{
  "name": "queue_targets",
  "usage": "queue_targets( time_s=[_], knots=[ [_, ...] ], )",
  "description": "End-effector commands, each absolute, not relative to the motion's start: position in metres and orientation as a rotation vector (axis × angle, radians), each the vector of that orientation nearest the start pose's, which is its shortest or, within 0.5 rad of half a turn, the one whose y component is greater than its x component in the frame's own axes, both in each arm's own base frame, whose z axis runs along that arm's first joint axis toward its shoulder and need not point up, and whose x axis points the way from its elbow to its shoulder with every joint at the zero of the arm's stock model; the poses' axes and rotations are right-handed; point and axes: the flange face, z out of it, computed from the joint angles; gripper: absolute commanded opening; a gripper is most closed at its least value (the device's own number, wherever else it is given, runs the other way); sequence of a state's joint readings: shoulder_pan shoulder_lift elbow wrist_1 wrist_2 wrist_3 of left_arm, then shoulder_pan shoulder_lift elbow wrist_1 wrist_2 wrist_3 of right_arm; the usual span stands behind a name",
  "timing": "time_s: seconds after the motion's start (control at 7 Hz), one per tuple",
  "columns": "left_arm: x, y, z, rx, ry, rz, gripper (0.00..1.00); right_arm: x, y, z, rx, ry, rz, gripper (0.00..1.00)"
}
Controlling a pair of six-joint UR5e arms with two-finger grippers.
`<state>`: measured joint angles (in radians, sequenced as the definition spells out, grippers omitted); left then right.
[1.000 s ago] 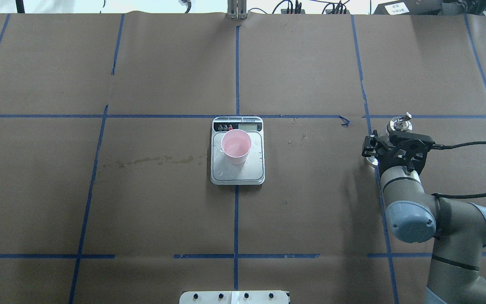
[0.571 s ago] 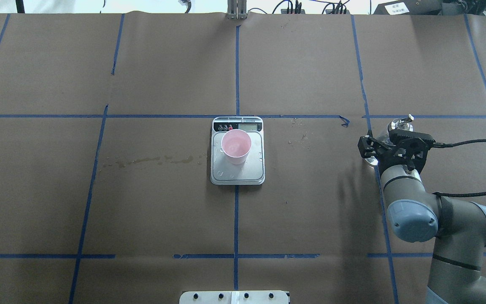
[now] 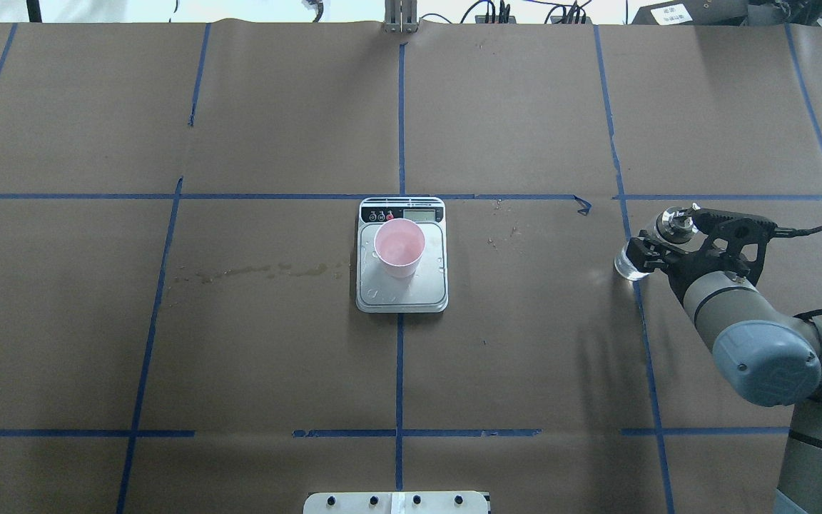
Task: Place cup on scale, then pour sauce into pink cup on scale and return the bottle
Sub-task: 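Lower the dispenser onto the table with the right gripper, then open the right gripper and withdraw it from the dispenser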
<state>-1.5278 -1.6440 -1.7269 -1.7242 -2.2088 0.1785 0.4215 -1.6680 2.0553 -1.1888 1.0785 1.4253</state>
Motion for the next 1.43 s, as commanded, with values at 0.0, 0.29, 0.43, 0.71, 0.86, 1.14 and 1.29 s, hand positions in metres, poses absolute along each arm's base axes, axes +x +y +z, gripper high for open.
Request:
queue_targets(
  time_s=[0.0,0.29,0.43,0.71,0.86,1.14,1.29],
  knots=[
    [-0.051,-0.538,0.535,0.412,0.606,0.333,1.00,-0.331,-0.349,0.424,0.545,-0.654,0.411,1.00],
    [-0.051,-0.537,0.533,0.415,0.606,0.334,1.00,-0.320,-0.357,0.425,0.404,-0.697,0.398,1.00],
    [-0.051,-0.537,0.532,0.418,0.606,0.335,1.00,-0.304,-0.359,0.412,0.319,-0.714,0.349,1.00],
    [-0.051,-0.535,0.531,0.420,0.605,0.337,1.00,-0.269,-0.371,0.371,0.120,-0.775,0.355,1.00],
    [-0.051,-0.534,0.532,0.418,0.606,0.335,1.00,-0.258,-0.360,0.349,0.070,-0.787,0.344,1.00],
    [-0.051,-0.532,0.529,0.425,0.605,0.338,1.00,-0.236,-0.326,0.298,0.006,-0.829,0.301,1.00],
    [-0.052,-0.532,0.527,0.428,0.603,0.337,1.00,-0.220,-0.311,0.281,-0.007,-0.820,0.300,1.00]
  ],
)
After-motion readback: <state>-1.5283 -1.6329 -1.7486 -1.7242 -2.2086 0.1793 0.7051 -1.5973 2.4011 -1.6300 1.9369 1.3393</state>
